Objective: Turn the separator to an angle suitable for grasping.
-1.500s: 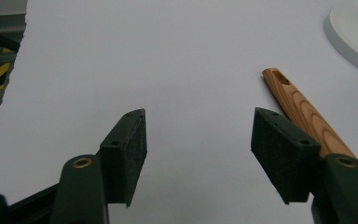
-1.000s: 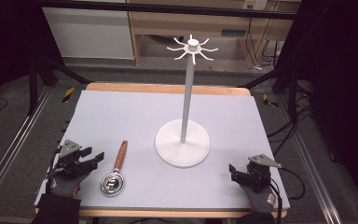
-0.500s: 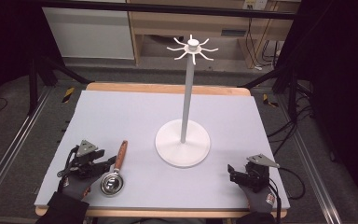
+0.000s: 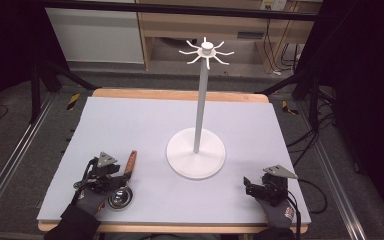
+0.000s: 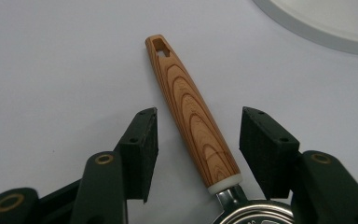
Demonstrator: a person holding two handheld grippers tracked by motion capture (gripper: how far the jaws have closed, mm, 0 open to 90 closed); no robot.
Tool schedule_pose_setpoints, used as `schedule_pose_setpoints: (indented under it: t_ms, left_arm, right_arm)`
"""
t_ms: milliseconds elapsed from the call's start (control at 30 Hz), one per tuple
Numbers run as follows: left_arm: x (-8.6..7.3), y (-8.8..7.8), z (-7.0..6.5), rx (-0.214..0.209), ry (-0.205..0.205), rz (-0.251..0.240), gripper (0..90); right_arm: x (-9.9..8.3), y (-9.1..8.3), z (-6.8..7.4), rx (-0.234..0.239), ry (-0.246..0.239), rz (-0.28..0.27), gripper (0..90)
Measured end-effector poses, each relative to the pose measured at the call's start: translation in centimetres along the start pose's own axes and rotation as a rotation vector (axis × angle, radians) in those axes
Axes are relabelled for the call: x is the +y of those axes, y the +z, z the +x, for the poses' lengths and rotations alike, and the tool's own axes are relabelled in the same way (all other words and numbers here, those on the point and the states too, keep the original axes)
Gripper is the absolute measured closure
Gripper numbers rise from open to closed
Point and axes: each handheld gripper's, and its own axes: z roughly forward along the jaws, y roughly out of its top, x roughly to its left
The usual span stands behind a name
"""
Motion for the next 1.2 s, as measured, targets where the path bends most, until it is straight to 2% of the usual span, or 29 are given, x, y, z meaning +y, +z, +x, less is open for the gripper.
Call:
schedule_pose_setpoints:
  t_ms: [200, 267, 400, 467, 667, 800, 933, 1100, 1200]
  left_arm:
    - [0.0, 0.5, -0.1, 0.001, 0.001, 0.027, 49.8]
    - [0.0, 0.8, 0.0, 0.003, 0.003, 0.051, 51.1]
    - [0.0, 1.1, -0.2, -0.012, -0.005, 0.06, 53.9]
    - [0.0, 1.3, -0.4, -0.012, 0.005, 0.076, 56.0]
    - [0.1, 1.4, -0.4, -0.01, 0.006, 0.092, 56.0]
    - [0.2, 1.3, -0.4, -0.023, -0.005, 0.102, 57.7]
    - [0.2, 1.2, -0.4, -0.078, -0.023, 0.108, 61.5]
    - [0.1, 1.1, -1.3, -0.098, 0.02, 0.114, 65.7]
    - [0.1, 1.1, -1.6, -0.093, 0.038, 0.113, 66.5]
  right_arm:
    - [0.0, 0.1, 0.0, 0.005, 0.002, 0.006, 11.8]
    - [0.0, 0.1, 0.0, 0.002, -0.002, 0.006, 11.8]
    - [0.0, 0.1, 0.0, 0.003, 0.003, 0.01, 11.8]
    - [0.0, 0.1, 0.0, 0.001, 0.005, 0.01, 11.8]
    - [0.0, 0.1, 0.0, 0.001, 0.009, 0.009, 11.8]
    - [0.0, 0.2, 0.0, -0.002, 0.004, 0.014, 11.8]
    - [0.0, 0.2, 0.0, -0.002, 0.004, 0.013, 11.8]
    - [0.0, 0.2, -0.1, 0.002, 0.006, 0.012, 11.8]
    - [0.0, 0.2, -0.1, 0.005, 0.007, 0.012, 11.9]
